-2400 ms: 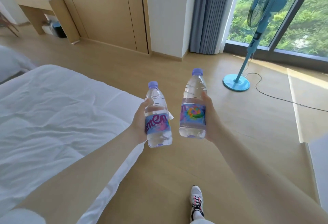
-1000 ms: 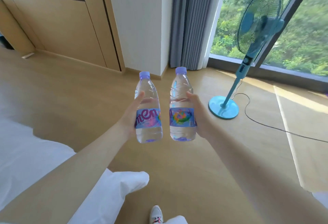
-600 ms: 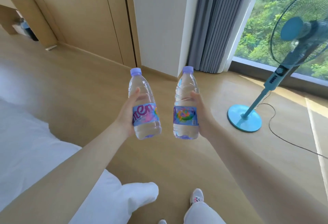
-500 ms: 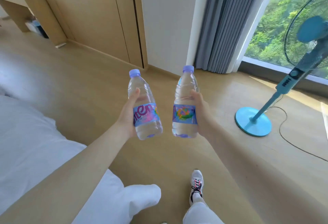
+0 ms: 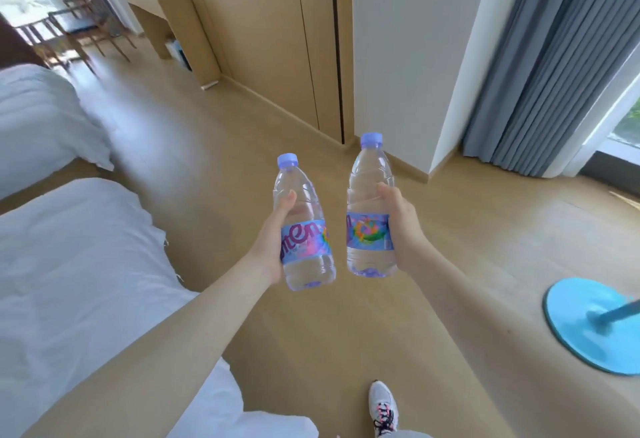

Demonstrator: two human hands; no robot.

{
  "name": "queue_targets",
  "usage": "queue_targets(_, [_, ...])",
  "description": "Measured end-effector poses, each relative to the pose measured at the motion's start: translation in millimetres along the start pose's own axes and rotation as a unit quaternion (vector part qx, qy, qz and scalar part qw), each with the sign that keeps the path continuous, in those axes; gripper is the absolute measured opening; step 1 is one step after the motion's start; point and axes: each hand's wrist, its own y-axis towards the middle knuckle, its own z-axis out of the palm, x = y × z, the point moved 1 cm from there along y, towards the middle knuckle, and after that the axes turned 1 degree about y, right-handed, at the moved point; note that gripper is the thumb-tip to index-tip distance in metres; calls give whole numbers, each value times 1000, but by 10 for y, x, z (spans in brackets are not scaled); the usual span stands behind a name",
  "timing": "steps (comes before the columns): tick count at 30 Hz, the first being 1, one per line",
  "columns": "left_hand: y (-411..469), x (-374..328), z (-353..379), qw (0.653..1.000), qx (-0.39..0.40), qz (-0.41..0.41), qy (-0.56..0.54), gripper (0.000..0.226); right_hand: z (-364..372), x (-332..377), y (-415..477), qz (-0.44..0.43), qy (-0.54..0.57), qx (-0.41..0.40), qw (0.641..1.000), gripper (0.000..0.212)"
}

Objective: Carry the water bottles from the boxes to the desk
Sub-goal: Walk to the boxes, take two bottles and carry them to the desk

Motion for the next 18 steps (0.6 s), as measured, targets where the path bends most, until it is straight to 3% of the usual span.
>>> queue_targets(6, [375,-153,213,999,-53,2,-12,52,-74,210,565,25,-22,61,998,34])
queue_targets(10, [526,-250,192,996,-85,8,-16,45,-13,241,807,49,-11,86,995,56])
queue_targets(18, [874,-543,-78,996,-93,17,-8,41,309,254,1264,39,-30,116,992,38])
